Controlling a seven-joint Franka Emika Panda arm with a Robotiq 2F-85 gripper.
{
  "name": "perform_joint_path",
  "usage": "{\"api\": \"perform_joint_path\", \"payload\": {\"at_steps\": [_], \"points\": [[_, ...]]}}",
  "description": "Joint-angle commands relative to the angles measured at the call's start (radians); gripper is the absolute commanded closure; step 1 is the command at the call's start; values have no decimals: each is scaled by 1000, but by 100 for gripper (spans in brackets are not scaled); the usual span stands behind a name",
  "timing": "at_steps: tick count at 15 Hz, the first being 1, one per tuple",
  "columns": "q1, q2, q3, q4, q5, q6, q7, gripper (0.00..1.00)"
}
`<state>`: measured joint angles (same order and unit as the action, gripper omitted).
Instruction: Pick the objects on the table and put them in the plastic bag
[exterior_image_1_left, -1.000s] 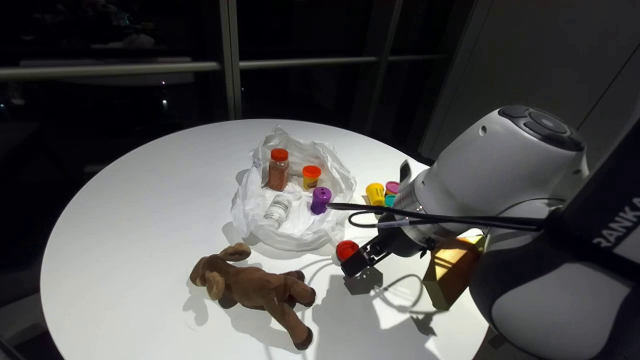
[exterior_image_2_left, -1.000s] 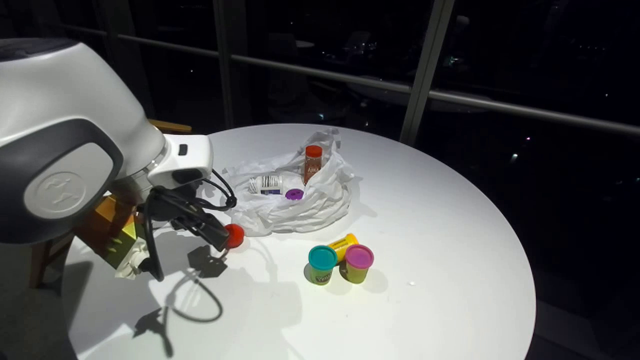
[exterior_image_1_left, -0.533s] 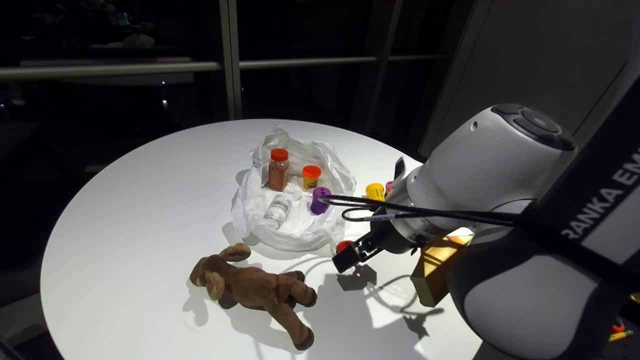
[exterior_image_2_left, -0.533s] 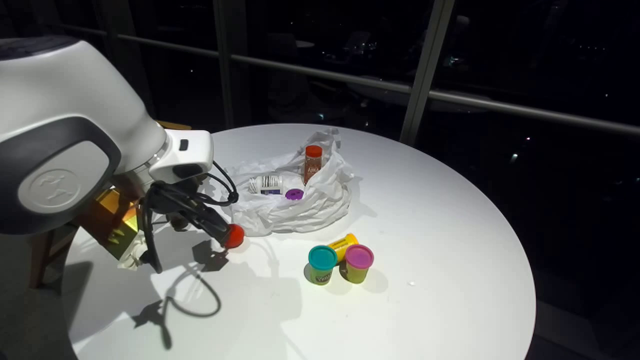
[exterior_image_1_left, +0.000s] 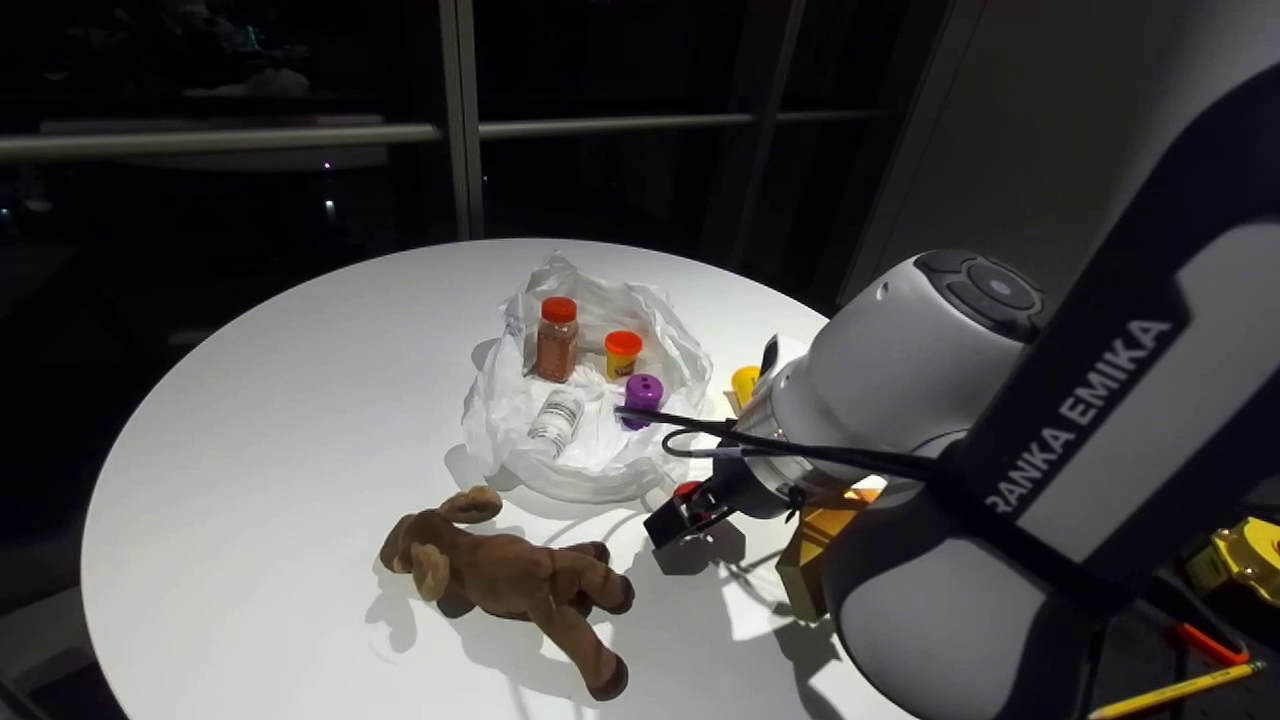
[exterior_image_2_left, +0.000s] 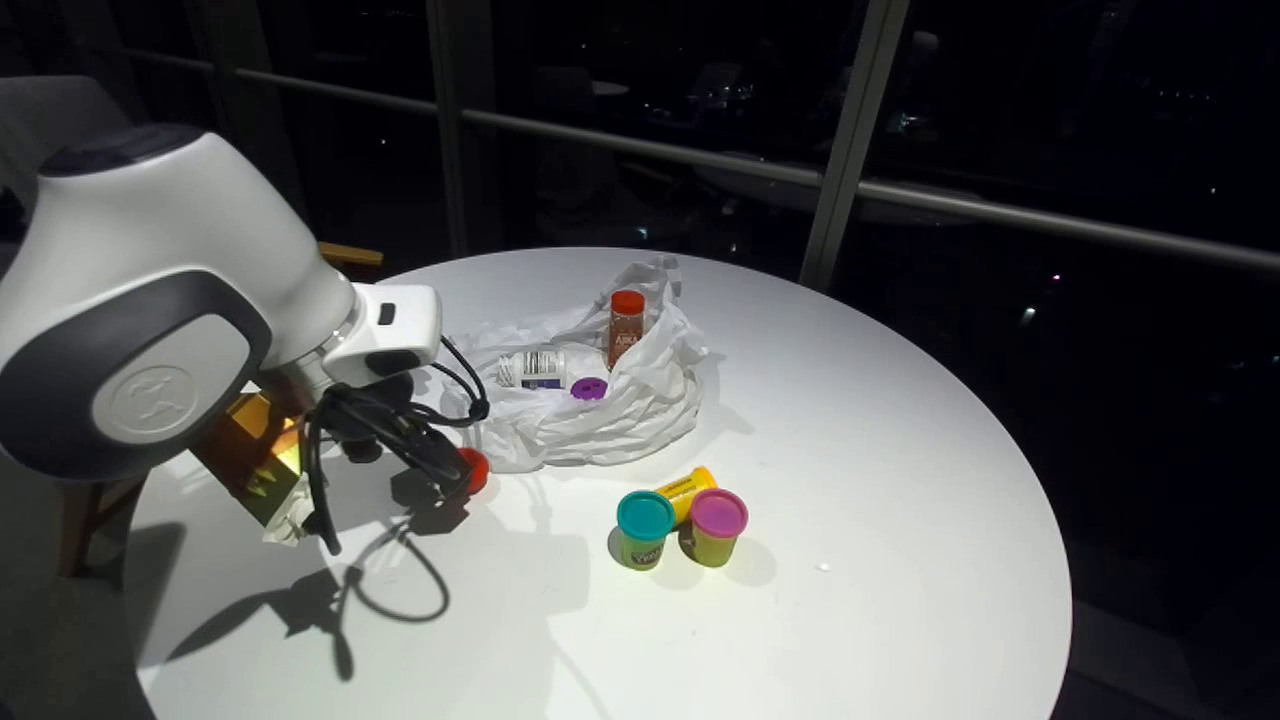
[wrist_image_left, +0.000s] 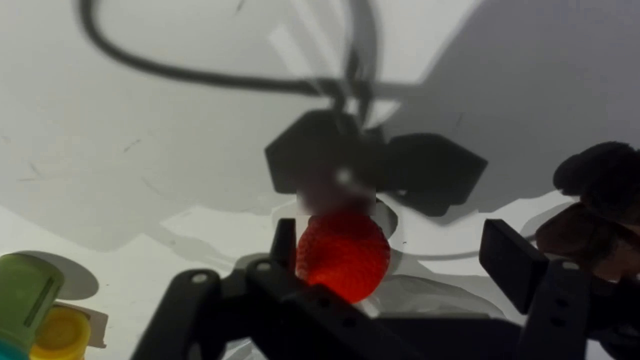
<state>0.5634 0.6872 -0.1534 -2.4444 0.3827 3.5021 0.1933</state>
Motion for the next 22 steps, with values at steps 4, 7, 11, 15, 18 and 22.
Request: {"api": "perform_joint_path", "payload": {"at_steps": [4, 7, 11, 15, 18, 22], "points": [[87, 78, -72, 89, 121, -6, -15, 29], [128, 103, -107, 104, 153, -12, -16, 50], [169, 83, -161, 85, 169, -55, -23, 74], [292, -52, -290, 17, 160, -276, -6, 76], [404, -135, -441, 72, 153, -496, 41, 76], [317, -135, -438, 278, 21, -651, 269, 76]]}}
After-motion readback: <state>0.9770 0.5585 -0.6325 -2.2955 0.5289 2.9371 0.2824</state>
